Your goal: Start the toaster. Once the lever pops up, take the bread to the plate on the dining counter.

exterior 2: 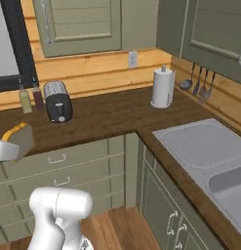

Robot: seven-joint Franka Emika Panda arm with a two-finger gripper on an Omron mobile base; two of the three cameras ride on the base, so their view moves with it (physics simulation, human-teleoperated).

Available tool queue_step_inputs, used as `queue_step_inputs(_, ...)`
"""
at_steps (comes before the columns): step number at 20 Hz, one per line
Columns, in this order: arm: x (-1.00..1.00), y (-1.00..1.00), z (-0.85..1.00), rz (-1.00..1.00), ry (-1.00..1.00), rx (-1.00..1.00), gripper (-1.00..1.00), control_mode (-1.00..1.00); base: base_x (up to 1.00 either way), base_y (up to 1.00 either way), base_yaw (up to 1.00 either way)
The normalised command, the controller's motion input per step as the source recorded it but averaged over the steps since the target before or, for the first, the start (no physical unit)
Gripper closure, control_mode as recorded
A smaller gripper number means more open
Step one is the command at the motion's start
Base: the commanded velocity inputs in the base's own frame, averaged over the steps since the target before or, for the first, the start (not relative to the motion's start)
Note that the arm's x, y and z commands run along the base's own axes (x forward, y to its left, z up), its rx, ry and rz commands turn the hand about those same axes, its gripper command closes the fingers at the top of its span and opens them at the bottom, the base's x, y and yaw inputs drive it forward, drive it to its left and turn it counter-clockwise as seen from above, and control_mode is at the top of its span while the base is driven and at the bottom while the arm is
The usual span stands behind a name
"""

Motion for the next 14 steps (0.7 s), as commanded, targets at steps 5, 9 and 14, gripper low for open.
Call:
queue_step_inputs(5, 0.00, 0.00, 0.00, 0.00, 0.00, 0.00, 1.00, 1.00, -0.43, 0.06, -0.67)
queue_step_inputs(9, 0.00, 0.00, 0.00, 0.00, 0.00, 0.00, 1.00, 1.00, -0.42, 0.00, -0.70)
queue_step_inputs(14, 0.00, 0.00, 0.00, 0.00, 0.00, 0.00, 1.00, 1.00, -0.40, 0.00, -0.72)
